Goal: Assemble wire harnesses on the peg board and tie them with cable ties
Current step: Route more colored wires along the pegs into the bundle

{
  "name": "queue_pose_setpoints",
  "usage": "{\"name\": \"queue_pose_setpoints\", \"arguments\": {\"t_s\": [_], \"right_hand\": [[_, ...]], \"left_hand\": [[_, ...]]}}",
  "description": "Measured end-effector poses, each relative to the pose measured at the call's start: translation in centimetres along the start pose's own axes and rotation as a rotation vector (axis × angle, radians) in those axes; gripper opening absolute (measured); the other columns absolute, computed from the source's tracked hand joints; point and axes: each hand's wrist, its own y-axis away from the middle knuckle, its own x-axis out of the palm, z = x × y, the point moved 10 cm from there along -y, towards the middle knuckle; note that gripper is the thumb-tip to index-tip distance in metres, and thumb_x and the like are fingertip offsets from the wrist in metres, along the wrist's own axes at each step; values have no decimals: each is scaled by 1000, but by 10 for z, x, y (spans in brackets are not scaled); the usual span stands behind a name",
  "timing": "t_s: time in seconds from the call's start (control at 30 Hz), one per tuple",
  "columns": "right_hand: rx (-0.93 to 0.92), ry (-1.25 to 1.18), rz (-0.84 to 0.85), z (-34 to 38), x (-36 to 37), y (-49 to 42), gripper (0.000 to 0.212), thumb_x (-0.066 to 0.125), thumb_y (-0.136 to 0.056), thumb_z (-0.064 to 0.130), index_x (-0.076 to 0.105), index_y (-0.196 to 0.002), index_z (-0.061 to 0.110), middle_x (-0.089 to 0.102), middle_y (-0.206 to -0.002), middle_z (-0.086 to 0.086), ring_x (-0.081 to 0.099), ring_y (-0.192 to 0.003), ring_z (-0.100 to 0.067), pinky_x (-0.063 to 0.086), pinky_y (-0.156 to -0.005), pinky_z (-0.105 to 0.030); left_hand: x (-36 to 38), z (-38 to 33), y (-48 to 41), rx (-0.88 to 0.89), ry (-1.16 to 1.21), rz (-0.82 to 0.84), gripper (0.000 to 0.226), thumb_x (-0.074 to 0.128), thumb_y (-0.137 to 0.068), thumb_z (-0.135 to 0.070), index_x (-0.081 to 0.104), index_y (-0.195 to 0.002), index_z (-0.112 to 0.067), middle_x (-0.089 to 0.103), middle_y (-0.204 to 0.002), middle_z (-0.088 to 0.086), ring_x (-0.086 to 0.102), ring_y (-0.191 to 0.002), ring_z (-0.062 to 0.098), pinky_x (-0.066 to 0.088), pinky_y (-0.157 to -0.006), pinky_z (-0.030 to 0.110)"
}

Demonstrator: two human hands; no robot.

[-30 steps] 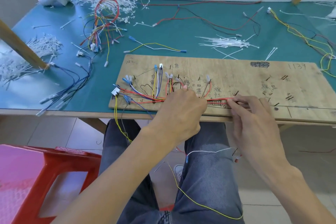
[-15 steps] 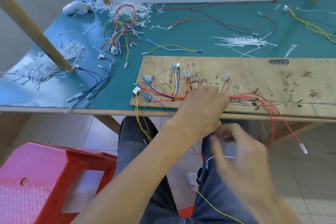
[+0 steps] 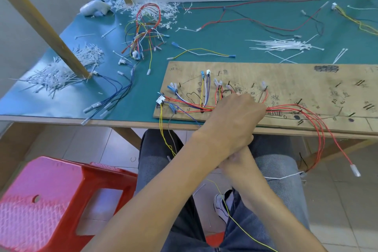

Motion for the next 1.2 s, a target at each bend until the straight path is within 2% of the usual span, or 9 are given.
{"name": "queue_pose_setpoints", "arguments": {"t_s": [0.07, 0.13, 0.2, 0.3, 0.6, 0.77, 0.9, 1.07, 1.2], "right_hand": [[27, -120, -47, -6, -8, -3, 31, 52, -82, -1, 74, -76, 20, 75, -75, -9, 64, -66, -17, 56, -68, -44], [40, -100, -127, -14, -19, -2, 37, 52, -87, -5, 68, -62, 16, 66, -60, -9, 53, -52, -19, 44, -57, -39], [26, -143, -173, -18, -26, 2, 38, 62, -95, 1, 66, -61, 19, 60, -58, -6, 44, -48, -16, 36, -50, -28], [-51, -146, -143, -12, -29, 8, 23, 75, -97, 23, 74, -75, 16, 60, -63, -1, 42, -53, -12, 33, -51, -19], [-110, 93, -103, -3, -49, 47, 18, 74, -85, 48, 80, -98, 38, 73, -77, 1, 66, -73, -29, 56, -71, -33], [-189, 58, -158, 20, -68, 48, 6, 74, -94, 25, 80, -95, 25, 69, -68, -5, 62, -62, -13, 46, -61, -16], [-171, 140, -72, 27, -72, 40, 13, 76, -95, 19, 78, -93, 31, 70, -71, -5, 58, -63, -19, 45, -61, -23], [-172, 181, -31, 34, -85, 34, 11, 76, -95, 25, 79, -103, 34, 69, -73, -7, 55, -64, -18, 44, -64, -33], [-140, 125, 23, 38, -90, 28, 17, 76, -94, 27, 77, -109, 35, 49, -63, 1, 40, -54, -11, 34, -50, -18]], "left_hand": [[-1, 1, -1, -3, 15, -26, 43, 74, -77, -10, 32, -77, -21, 35, -74, 3, 44, -77, 34, 34, -66, 39], [-1, 4, -1, -9, 41, -29, 38, 71, -78, -10, 34, -72, -18, 21, -70, 0, 40, -75, 33, 33, -65, 38], [4, 9, -3, -28, 57, 6, 11, 68, -81, -12, 62, -90, -13, 29, -75, 2, 52, -82, 36, 37, -67, 39], [9, 22, -6, -50, 77, 60, 41, 60, -85, -10, 71, -123, -20, 55, -94, 9, 61, -98, 37, 52, -79, 43], [6, 25, -13, 27, 52, 90, 41, 54, -89, -13, 74, -122, -25, 69, -105, 10, 64, -100, 37, 55, -82, 44], [2, 25, -8, 67, 43, 77, 52, 49, -93, -15, 67, -136, -38, 71, -109, 7, 62, -104, 33, 35, -73, 35], [6, 24, -5, 106, -29, 112, 56, 47, -91, -11, 62, -137, -38, 73, -120, 1, 64, -108, 31, 33, -72, 36], [13, 38, 6, 66, 252, 186, 61, 44, -86, 0, 49, -141, -26, 70, -130, 4, 61, -114, 30, 51, -89, 42], [11, 47, 5, 3, 538, 129, 56, 42, -79, 13, 37, -125, -17, 63, -146, 9, 58, -134, 20, 49, -106, 40]]}}
